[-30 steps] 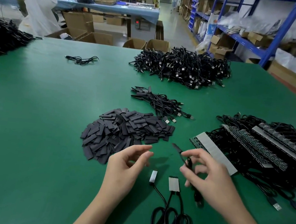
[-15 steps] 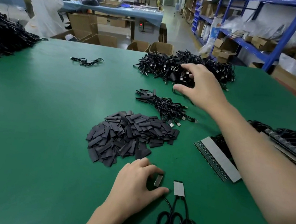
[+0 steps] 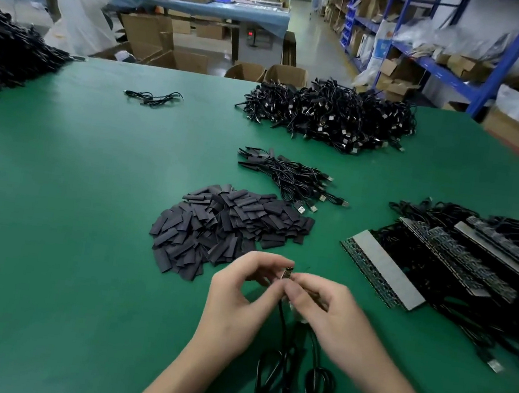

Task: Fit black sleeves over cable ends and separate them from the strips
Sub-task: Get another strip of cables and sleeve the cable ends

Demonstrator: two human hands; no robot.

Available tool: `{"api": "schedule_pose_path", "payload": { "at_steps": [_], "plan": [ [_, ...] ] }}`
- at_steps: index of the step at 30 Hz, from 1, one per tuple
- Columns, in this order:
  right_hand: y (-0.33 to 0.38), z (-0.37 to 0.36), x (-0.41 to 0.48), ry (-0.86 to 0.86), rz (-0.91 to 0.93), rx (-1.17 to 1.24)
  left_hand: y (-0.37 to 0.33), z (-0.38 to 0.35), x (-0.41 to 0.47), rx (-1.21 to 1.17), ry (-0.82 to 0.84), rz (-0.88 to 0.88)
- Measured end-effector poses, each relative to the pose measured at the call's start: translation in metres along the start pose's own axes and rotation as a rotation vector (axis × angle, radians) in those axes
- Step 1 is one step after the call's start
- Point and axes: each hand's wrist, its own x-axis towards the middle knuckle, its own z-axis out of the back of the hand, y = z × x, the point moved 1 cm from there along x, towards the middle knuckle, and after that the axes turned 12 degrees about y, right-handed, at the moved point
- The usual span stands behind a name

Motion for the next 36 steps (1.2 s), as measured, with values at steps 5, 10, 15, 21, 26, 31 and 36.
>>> {"api": "schedule_pose_path", "payload": {
  "at_steps": [5, 10, 15, 21, 26, 31, 36],
  "plan": [
    [0.005, -0.005, -0.001, 0.031, 0.061, 0.189, -0.002, 0.004, 0.000, -0.091, -0.034, 0.024],
    [0.027, -0.003, -0.009, -0.091, 0.196, 0.233, 0.007, 0.011, 0.003, -0.009, -0.127, 0.109],
    [0.058, -0.001, -0.032, -0.345, 0.614, -0.130, 0.024, 0.022, 0.007, 0.570, -0.123, 0.267],
    [0.063, -0.007, -0.041, -0.508, 0.727, -0.395, 0.033, 0.023, 0.010, 0.809, -0.008, 0.369],
    [0.070, 0.008, -0.049, -0.602, 0.663, -0.292, 0.029, 0.025, 0.009, 0.792, -0.039, 0.339],
    [0.067, 0.022, -0.046, -0.608, 0.442, -0.231, 0.024, 0.026, 0.007, 0.752, -0.084, 0.310],
    [0.054, 0.035, -0.036, -0.654, 0.270, 0.032, 0.022, 0.028, 0.007, 0.735, -0.100, 0.293]
  ]
}}
